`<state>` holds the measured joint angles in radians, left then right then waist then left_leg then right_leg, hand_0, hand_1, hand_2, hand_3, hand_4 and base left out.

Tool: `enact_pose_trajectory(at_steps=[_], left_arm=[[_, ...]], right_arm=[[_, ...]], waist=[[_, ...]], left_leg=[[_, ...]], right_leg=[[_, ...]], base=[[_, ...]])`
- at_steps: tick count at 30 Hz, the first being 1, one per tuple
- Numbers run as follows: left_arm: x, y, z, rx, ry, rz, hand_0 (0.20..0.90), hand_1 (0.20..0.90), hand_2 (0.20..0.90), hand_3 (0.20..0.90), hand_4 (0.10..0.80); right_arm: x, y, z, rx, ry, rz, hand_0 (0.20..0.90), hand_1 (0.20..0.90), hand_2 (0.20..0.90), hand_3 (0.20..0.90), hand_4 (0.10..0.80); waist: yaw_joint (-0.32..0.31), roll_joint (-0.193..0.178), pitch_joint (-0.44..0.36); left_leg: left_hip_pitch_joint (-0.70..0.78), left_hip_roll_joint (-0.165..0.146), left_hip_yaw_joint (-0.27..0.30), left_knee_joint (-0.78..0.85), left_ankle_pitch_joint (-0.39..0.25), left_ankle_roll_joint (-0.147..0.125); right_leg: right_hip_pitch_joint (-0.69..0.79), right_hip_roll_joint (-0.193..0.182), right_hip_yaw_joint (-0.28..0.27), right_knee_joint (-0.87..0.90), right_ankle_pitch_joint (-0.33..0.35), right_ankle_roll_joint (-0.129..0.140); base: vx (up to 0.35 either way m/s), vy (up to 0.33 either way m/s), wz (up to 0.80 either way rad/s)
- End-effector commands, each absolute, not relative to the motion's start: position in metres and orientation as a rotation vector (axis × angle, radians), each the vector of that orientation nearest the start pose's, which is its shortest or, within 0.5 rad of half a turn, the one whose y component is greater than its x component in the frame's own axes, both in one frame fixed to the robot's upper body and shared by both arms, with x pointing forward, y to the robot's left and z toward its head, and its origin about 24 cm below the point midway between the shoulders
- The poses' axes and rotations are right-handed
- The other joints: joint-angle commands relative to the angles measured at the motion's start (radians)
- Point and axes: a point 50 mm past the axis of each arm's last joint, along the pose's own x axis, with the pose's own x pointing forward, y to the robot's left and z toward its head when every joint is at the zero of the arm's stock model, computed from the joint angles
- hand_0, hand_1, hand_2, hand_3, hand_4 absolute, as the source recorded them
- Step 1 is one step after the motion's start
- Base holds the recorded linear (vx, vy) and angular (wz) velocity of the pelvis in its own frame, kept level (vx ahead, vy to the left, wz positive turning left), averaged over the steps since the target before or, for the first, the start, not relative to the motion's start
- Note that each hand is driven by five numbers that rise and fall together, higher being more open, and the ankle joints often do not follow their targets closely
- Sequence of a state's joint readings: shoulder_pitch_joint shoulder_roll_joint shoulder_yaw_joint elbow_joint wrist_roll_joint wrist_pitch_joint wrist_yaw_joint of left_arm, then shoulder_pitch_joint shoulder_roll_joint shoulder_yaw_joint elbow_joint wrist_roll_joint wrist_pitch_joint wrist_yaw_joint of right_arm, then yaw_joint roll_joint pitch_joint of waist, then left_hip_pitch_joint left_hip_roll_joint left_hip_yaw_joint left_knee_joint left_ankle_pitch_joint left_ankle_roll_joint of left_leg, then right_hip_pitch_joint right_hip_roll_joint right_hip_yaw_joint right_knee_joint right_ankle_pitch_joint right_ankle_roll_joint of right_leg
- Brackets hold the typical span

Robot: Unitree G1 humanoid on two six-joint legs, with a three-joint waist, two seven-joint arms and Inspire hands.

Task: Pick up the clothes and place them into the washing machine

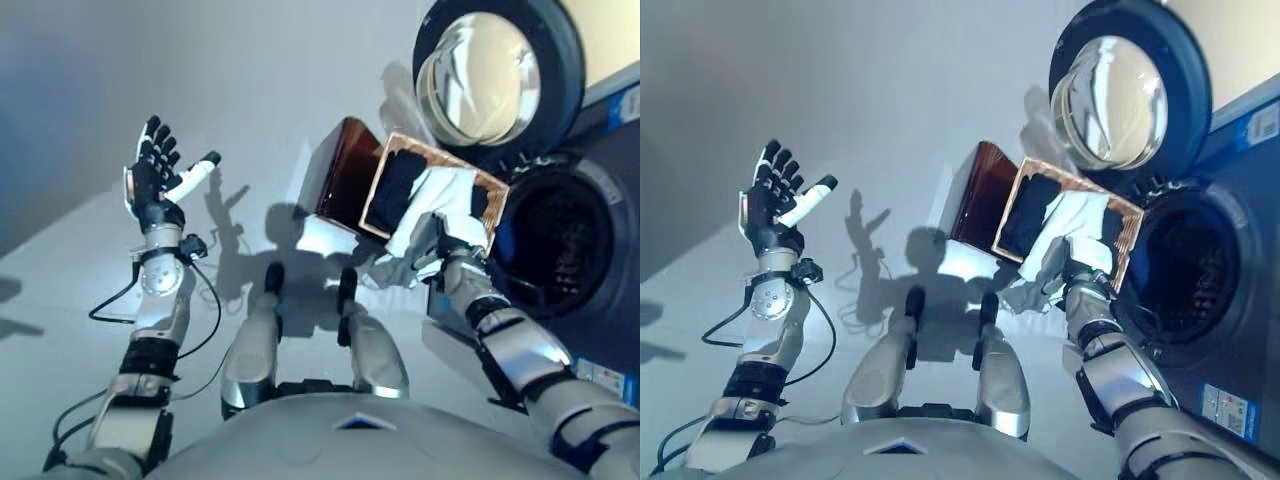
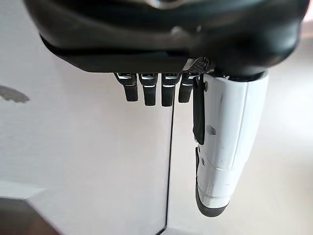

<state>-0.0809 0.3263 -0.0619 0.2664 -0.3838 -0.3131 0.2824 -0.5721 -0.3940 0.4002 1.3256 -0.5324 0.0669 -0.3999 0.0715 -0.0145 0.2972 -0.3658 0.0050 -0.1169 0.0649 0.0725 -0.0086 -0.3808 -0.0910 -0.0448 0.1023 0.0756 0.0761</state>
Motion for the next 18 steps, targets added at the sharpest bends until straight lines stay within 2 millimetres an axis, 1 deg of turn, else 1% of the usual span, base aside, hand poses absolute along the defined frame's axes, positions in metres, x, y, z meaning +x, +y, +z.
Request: enact_pose_trajectory(at_steps=[1,2,3,5,6,7,8,9,10,13,18], left_arm=[[0.268,0.223,0.097,-0.062,-0.408,0.251,0.900,0.900,0.900,0.900,0.800],[0.268,0.223,0.097,-0.063,-0.408,0.251,0.900,0.900,0.900,0.900,0.800],[0.268,0.224,0.100,-0.062,-0.423,0.248,0.900,0.900,0.900,0.900,0.800],[0.268,0.225,0.104,-0.055,-0.439,0.252,0.900,0.900,0.900,0.900,0.800],[0.269,0.225,0.106,-0.057,-0.446,0.255,0.900,0.900,0.900,0.900,0.800],[0.269,0.225,0.106,-0.057,-0.446,0.255,0.900,0.900,0.900,0.900,0.800],[0.269,0.224,0.110,-0.054,-0.463,0.250,0.900,0.900,0.900,0.900,0.800],[0.269,0.224,0.110,-0.054,-0.463,0.250,0.900,0.900,0.900,0.900,0.800],[0.269,0.222,0.114,-0.049,-0.481,0.233,0.900,0.900,0.900,0.900,0.800],[0.268,0.220,0.113,-0.049,-0.479,0.225,0.900,0.900,0.900,0.900,0.800],[0.267,0.221,0.116,-0.043,-0.492,0.226,0.900,0.900,0.900,0.900,0.800]], right_arm=[[0.302,-0.318,0.004,-1.414,0.536,-0.351,0.900,0.900,0.900,0.900,0.800],[0.302,-0.318,0.004,-1.415,0.535,-0.351,0.900,0.900,0.900,0.900,0.800],[0.309,-0.325,0.018,-1.458,0.520,-0.376,0.900,0.900,0.900,0.900,0.800],[0.313,-0.330,0.029,-1.499,0.506,-0.392,0.900,0.900,0.900,0.900,0.800],[0.316,-0.335,0.036,-1.509,0.497,-0.411,0.900,0.900,0.900,0.900,0.800],[0.316,-0.335,0.036,-1.509,0.497,-0.412,0.900,0.900,0.900,0.900,0.800],[0.317,-0.344,0.048,-1.546,0.503,-0.439,0.900,0.900,0.900,0.900,0.800],[0.317,-0.344,0.048,-1.546,0.503,-0.439,0.900,0.900,0.900,0.900,0.800],[0.319,-0.355,0.062,-1.579,0.512,-0.470,0.900,0.900,0.900,0.900,0.800],[0.319,-0.360,0.068,-1.614,0.522,-0.474,0.900,0.900,0.900,0.900,0.800],[0.326,-0.356,0.077,-1.658,0.482,-0.465,0.900,0.900,0.900,0.900,0.800]], waist=[[0.011,-0.001,-0.046],[0.011,-0.001,-0.048],[0.015,0.012,-0.034],[0.017,0.024,-0.027],[0.020,0.029,-0.020],[0.020,0.030,-0.020],[0.027,0.043,-0.009],[0.026,0.043,-0.010],[0.035,0.060,0.001],[0.044,0.078,0.012],[0.052,0.093,0.023]], left_leg=[[-0.042,-0.020,0.013,0.126,-0.108,-0.032],[-0.045,-0.020,0.013,0.128,-0.109,-0.032],[-0.068,-0.027,0.013,0.154,-0.121,-0.034],[-0.096,-0.031,0.012,0.169,-0.119,-0.035],[-0.113,-0.033,0.014,0.188,-0.128,-0.035],[-0.115,-0.033,0.014,0.190,-0.128,-0.035],[-0.146,-0.039,0.016,0.204,-0.129,-0.036],[-0.147,-0.039,0.016,0.205,-0.129,-0.036],[-0.182,-0.045,0.016,0.218,-0.127,-0.036],[-0.219,-0.046,0.017,0.231,-0.124,-0.033],[-0.253,-0.053,0.016,0.239,-0.122,-0.033]], right_leg=[[-0.077,-0.027,0.023,0.141,-0.065,0.020],[-0.079,-0.027,0.023,0.142,-0.066,0.020],[-0.105,-0.027,0.025,0.168,-0.075,0.019],[-0.135,-0.030,0.027,0.184,-0.076,0.017],[-0.151,-0.031,0.026,0.201,-0.083,0.016],[-0.153,-0.031,0.026,0.202,-0.084,0.016],[-0.183,-0.034,0.025,0.219,-0.086,0.016],[-0.184,-0.034,0.024,0.220,-0.086,0.016],[-0.221,-0.036,0.023,0.237,-0.087,0.015],[-0.258,-0.038,0.023,0.255,-0.090,0.014],[-0.299,-0.034,0.027,0.272,-0.093,0.009]], base=[[-0.032,0.012,0.04],[-0.028,0.010,0.05],[-0.031,0.009,0.03],[-0.048,0.016,0.07],[-0.035,0.009,0.10],[-0.043,-0.005,0.07],[-0.026,-0.004,0.04],[-0.060,0.002,0.07],[-0.039,0.013,0.12],[-0.027,0.007,0.13],[-0.012,0.001,0.01]])
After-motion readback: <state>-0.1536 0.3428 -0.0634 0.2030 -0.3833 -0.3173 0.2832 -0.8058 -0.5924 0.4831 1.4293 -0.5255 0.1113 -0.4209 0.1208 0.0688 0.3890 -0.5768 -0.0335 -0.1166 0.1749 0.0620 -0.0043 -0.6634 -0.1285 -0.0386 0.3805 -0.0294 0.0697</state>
